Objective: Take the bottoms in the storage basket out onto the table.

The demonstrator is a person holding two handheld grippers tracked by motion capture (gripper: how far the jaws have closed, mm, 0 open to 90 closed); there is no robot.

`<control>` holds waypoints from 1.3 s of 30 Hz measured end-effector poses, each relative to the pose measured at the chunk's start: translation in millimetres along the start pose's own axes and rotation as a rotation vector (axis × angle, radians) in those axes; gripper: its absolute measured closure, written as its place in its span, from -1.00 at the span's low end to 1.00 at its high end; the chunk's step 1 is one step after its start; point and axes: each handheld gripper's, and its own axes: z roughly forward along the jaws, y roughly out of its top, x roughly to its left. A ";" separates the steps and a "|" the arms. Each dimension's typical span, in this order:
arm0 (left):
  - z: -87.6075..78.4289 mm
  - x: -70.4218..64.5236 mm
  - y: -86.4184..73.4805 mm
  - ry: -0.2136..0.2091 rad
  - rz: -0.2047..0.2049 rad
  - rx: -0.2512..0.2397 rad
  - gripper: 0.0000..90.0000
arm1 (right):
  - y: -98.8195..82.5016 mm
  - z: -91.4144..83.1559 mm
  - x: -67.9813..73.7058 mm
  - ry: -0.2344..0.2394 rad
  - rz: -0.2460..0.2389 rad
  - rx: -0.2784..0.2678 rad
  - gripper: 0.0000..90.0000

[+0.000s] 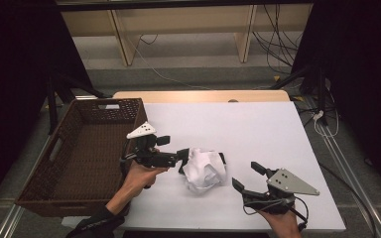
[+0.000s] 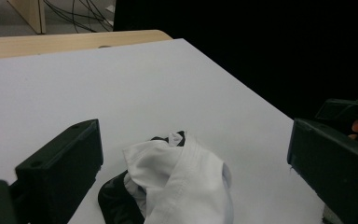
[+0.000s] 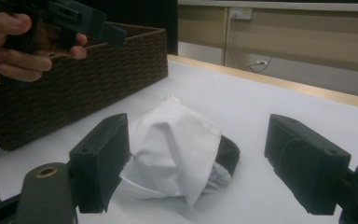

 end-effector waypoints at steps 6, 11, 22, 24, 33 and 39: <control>-7.6 -1.7 -2.5 0.006 0.023 -0.040 -0.93 | 0.3 -0.8 0.1 -0.001 -0.001 -0.010 -0.49; -10.7 -3.7 -7.2 0.020 0.043 -0.044 -0.93 | 0.2 -1.0 -0.5 0.001 -0.001 -0.017 -0.50; -14.7 -13.1 -23.2 -0.005 0.080 -0.062 -0.96 | 0.3 -0.5 0.6 0.002 -0.003 -0.017 -0.53; -15.2 -13.9 -25.9 -0.010 0.084 -0.063 -0.97 | 0.4 -0.9 0.8 0.002 -0.004 -0.014 -0.53; -20.2 -16.0 -33.8 0.019 0.101 -0.089 -1.00 | 0.3 -0.3 1.3 0.002 -0.005 -0.014 -0.54; -23.8 -15.9 -38.1 0.027 0.097 -0.106 -1.00 | 0.0 0.1 1.6 0.004 -0.002 -0.014 -0.54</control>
